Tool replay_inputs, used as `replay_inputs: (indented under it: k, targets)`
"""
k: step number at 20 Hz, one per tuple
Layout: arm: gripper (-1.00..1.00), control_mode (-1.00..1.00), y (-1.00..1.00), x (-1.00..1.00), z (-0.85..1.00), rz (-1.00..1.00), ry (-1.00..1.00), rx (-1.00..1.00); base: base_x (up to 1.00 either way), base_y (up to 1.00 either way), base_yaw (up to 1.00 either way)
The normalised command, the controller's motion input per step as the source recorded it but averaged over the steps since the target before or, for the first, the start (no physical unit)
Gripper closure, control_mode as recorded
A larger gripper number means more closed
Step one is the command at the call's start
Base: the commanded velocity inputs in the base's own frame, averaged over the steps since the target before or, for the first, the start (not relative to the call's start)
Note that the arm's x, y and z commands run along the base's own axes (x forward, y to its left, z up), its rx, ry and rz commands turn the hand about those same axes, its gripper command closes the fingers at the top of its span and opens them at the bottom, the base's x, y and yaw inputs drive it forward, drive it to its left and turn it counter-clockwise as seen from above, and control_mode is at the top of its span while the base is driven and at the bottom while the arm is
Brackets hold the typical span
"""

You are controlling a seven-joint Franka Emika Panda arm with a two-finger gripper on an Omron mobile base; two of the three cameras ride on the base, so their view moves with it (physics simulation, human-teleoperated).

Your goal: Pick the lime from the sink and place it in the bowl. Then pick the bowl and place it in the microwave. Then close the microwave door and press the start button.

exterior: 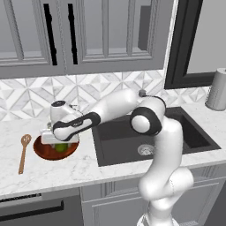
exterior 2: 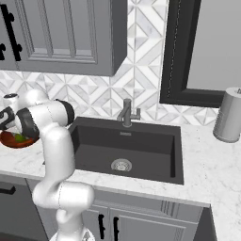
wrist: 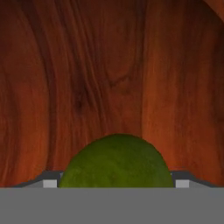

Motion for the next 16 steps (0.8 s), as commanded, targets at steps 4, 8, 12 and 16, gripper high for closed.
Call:
replay_inputs:
  k: [4,8,12,16]
  targets:
    - [-1.00,-1.00,0.01,0.09,-0.08,0.00,0.01,-0.01,0.00,0.00,0.00]
    - [-1.00,-1.00,0.00,0.09,0.00,0.00,0.00,0.00,0.00,0.00,0.00]
    - [-1.00,-1.00,-0.07,0.00,0.00,0.00,0.00,0.00,0.00,0.00,0.00]
    - [-1.00,-1.00,-0.17,0.00,0.07,0.00,0.00,0.03,0.00,0.00,0.00]
